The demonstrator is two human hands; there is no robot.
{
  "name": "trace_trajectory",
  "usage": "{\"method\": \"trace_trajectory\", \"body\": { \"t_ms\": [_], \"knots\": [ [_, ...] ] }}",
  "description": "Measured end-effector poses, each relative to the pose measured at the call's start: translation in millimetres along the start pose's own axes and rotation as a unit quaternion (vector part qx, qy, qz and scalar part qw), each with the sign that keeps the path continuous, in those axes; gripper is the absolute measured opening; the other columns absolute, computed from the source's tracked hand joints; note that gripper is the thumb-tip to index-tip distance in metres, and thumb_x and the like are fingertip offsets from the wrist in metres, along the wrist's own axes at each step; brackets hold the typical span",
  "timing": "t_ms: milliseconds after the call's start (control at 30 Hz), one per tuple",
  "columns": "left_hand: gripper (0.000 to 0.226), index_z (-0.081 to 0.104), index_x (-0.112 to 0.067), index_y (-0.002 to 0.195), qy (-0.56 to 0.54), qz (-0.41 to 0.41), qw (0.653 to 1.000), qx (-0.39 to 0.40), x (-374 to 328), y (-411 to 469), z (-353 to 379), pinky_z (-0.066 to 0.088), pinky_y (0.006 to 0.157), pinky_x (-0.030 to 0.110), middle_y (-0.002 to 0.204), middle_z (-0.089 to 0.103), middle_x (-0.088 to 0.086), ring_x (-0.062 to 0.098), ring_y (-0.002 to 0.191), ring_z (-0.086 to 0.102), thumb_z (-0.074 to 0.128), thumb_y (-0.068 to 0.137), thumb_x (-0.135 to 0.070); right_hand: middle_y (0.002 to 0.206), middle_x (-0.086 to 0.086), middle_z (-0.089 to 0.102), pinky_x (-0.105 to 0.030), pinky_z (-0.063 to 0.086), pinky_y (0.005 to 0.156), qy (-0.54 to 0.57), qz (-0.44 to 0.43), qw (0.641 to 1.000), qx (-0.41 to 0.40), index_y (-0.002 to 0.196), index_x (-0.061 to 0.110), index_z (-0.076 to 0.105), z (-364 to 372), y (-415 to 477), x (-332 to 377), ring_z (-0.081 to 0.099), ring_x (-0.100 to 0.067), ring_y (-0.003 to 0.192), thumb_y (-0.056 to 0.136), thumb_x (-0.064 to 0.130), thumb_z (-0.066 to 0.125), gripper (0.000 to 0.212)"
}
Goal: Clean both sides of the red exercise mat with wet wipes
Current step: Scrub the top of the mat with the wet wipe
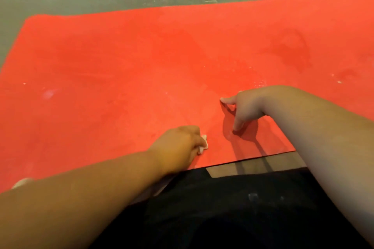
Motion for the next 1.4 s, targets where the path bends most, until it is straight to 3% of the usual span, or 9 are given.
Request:
{"method": "trace_trajectory", "body": {
  "t_ms": [133,300,467,633,733,867,1033,1167,1400],
  "knots": [
    [0.023,0.072,-0.023,0.108,0.083,0.076,0.99,0.09,7.8,-1.7,-8.7,0.041,0.073,0.027,0.102,0.06,0.001,0.024,0.095,0.059,0.052,0.097,-0.027,0.156,-0.012,0.019,-0.024,0.036,0.098,-0.001,-0.008,1.0,-0.004,0.152,0.028,0.0,8.9,-4.9,3.3,0.037,-0.026,0.136,0.081,0.038,0.072,0.102],
    [0.022,0.073,-0.021,0.108,0.081,-0.163,0.983,-0.006,40.0,7.0,-19.2,0.041,0.078,0.025,0.112,0.064,0.003,0.024,0.105,0.059,0.057,0.093,-0.023,0.154,-0.025,-0.017,-0.037,0.034,0.108,0.001,0.051,0.999,-0.009,0.15,0.031,-0.013,18.1,3.1,-6.9,0.023,-0.038,0.141,0.08,0.039,0.072,0.11],
    [0.023,0.071,-0.026,0.112,0.015,-0.024,0.996,0.081,-14.0,-15.1,2.3,0.037,0.079,0.022,0.108,0.061,-0.002,0.016,0.101,0.057,0.059,0.092,-0.024,0.157,-0.019,0.009,-0.036,0.036,0.102,0.037,0.077,0.996,-0.007,0.15,0.024,-0.016,19.5,-4.2,-17.4,0.025,-0.035,0.141,0.08,0.039,0.073,0.114],
    [0.019,0.074,-0.02,0.104,0.078,-0.181,0.979,-0.052,51.7,1.8,-34.5,0.036,0.074,0.026,0.11,0.066,0.003,0.024,0.104,0.059,0.06,0.093,-0.025,0.156,-0.018,0.014,-0.033,0.039,0.098,0.038,0.081,0.996,-0.014,0.15,0.02,-0.014,20.4,-4.9,-16.7,0.033,-0.033,0.136,0.084,0.034,0.07,0.108],
    [0.024,0.071,-0.023,0.111,0.073,-0.091,0.993,0.006,1.5,10.1,-2.9,0.04,0.081,0.028,0.112,0.06,0.001,0.023,0.106,0.056,0.054,0.094,-0.023,0.155,-0.017,0.02,-0.034,0.041,0.096,0.006,0.085,0.996,-0.013,0.15,0.018,-0.014,18.5,4.9,-17.1,0.04,-0.032,0.132,0.086,0.024,0.068,0.105],
    [0.026,0.068,-0.027,0.115,0.1,0.042,0.988,0.112,-27.5,11.3,8.2,0.038,0.079,0.027,0.112,0.057,-0.002,0.02,0.105,0.055,0.05,0.097,-0.025,0.153,-0.024,0.019,-0.038,0.038,0.104,0.016,0.096,0.994,-0.041,0.152,0.028,0.004,11.9,15.7,-23.5,0.03,-0.036,0.138,0.086,0.013,0.06,0.088],
    [0.021,0.072,-0.021,0.108,0.088,-0.096,0.991,0.005,8.1,46.0,-8.9,0.041,0.079,0.029,0.11,0.06,0.003,0.026,0.105,0.057,0.058,0.092,-0.02,0.149,-0.014,0.035,-0.033,0.039,0.101,0.047,0.089,0.993,-0.064,0.152,0.024,0.012,11.6,17.1,-26.5,0.041,-0.03,0.132,0.088,0.011,0.057,0.079],
    [0.026,0.073,-0.024,0.108,0.002,0.051,0.995,0.091,-43.3,21.1,18.3,0.042,0.083,0.028,0.105,0.064,0.002,0.02,0.099,0.059,0.062,0.087,-0.016,0.144,-0.014,0.044,-0.033,0.041,0.101,0.094,0.113,0.976,-0.162,0.142,0.009,0.04,-4.1,22.1,-41.9,0.047,-0.03,0.128,0.094,0.013,0.047,0.049],
    [0.022,0.072,-0.018,0.107,0.081,-0.171,0.979,-0.076,34.9,62.5,-26.5,0.041,0.081,0.031,0.111,0.06,0.008,0.03,0.106,0.057,0.055,0.093,-0.018,0.139,-0.014,0.05,-0.033,0.044,0.099,0.107,0.12,0.975,-0.154,0.132,0.007,0.054,-0.6,24.5,-54.0,0.051,-0.028,0.124,0.091,0.008,0.045,0.041]
  ]
}}
Point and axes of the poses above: each hand's wrist, its own y-axis towards the middle knuckle, its own z-axis out of the palm, x = y × z, the point moved 7 cm from there along y, towards the middle knuckle
